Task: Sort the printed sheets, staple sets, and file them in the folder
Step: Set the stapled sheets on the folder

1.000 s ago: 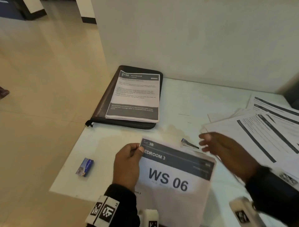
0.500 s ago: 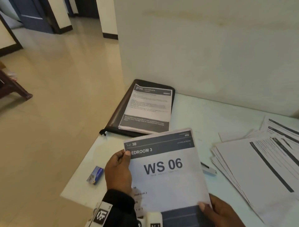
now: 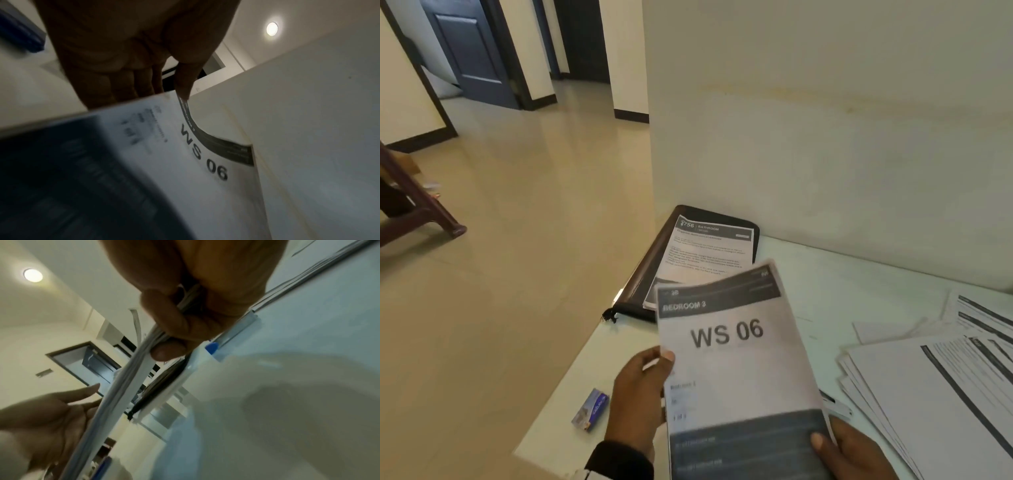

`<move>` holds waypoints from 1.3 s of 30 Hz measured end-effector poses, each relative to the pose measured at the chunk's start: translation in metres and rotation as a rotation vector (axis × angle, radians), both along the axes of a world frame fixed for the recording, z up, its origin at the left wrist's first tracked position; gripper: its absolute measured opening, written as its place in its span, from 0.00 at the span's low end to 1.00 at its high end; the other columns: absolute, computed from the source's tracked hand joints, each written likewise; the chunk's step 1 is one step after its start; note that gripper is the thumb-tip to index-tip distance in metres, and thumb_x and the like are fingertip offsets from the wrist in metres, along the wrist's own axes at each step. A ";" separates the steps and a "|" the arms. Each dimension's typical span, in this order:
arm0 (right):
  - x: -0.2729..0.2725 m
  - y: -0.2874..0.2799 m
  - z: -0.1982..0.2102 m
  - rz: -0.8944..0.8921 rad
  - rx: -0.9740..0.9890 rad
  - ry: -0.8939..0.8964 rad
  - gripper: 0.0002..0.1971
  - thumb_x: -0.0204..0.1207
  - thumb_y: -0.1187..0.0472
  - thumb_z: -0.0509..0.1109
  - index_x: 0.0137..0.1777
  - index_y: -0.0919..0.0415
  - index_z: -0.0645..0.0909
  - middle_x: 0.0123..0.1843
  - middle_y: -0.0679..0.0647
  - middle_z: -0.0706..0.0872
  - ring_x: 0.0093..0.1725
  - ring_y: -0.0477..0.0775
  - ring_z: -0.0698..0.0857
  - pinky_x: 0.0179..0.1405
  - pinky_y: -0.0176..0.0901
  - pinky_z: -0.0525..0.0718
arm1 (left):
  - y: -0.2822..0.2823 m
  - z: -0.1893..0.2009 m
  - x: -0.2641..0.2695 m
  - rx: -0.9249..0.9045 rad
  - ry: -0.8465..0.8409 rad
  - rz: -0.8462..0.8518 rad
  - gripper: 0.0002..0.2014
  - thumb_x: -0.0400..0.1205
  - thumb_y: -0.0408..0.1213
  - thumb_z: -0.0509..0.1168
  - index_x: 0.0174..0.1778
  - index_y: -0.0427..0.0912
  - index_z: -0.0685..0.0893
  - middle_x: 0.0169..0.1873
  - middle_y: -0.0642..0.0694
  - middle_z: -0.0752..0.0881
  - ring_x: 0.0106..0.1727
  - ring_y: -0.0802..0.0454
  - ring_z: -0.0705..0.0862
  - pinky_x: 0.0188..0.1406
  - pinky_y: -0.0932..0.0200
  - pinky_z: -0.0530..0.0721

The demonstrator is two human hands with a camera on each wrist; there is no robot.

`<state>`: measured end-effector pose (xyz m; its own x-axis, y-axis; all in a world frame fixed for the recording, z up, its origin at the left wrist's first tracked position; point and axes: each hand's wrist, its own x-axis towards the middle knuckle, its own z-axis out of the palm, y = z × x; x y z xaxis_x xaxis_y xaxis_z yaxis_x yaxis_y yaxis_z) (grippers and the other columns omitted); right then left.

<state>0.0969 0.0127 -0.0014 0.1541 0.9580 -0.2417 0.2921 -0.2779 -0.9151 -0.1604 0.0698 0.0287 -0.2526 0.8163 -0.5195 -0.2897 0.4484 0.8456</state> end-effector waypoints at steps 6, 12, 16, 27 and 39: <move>-0.024 0.091 0.016 -0.076 -0.033 0.143 0.11 0.86 0.66 0.59 0.50 0.68 0.83 0.31 0.68 0.81 0.19 0.53 0.75 0.17 0.36 0.68 | 0.002 0.008 0.005 -0.023 -0.127 0.016 0.12 0.80 0.46 0.68 0.57 0.51 0.82 0.51 0.44 0.89 0.49 0.40 0.89 0.43 0.41 0.90; -0.057 0.175 0.023 -0.092 -0.096 0.180 0.11 0.87 0.62 0.57 0.61 0.67 0.77 0.42 0.69 0.81 0.24 0.55 0.79 0.16 0.39 0.72 | 0.006 0.003 0.002 0.063 -0.023 0.079 0.15 0.81 0.44 0.67 0.64 0.51 0.77 0.55 0.49 0.89 0.48 0.44 0.89 0.40 0.50 0.88; -0.071 0.205 0.017 -0.093 -0.158 0.159 0.12 0.86 0.59 0.59 0.64 0.64 0.76 0.52 0.68 0.83 0.34 0.61 0.84 0.17 0.38 0.77 | 0.007 -0.001 0.009 0.057 0.003 0.062 0.13 0.81 0.42 0.68 0.62 0.52 0.79 0.50 0.52 0.89 0.46 0.47 0.90 0.38 0.51 0.87; -0.051 0.149 0.039 -0.042 -0.217 0.109 0.22 0.83 0.59 0.67 0.74 0.61 0.68 0.55 0.67 0.82 0.40 0.64 0.87 0.39 0.54 0.90 | -0.005 -0.001 0.034 0.057 0.121 -0.077 0.17 0.81 0.42 0.68 0.65 0.53 0.76 0.52 0.50 0.86 0.49 0.48 0.88 0.46 0.48 0.88; 0.059 0.037 0.003 0.176 -0.230 -0.800 0.18 0.77 0.50 0.70 0.65 0.48 0.75 0.61 0.50 0.80 0.60 0.53 0.81 0.63 0.42 0.78 | -0.026 -0.008 0.088 0.085 0.429 -0.457 0.16 0.82 0.50 0.65 0.65 0.58 0.74 0.50 0.60 0.83 0.49 0.57 0.87 0.58 0.49 0.86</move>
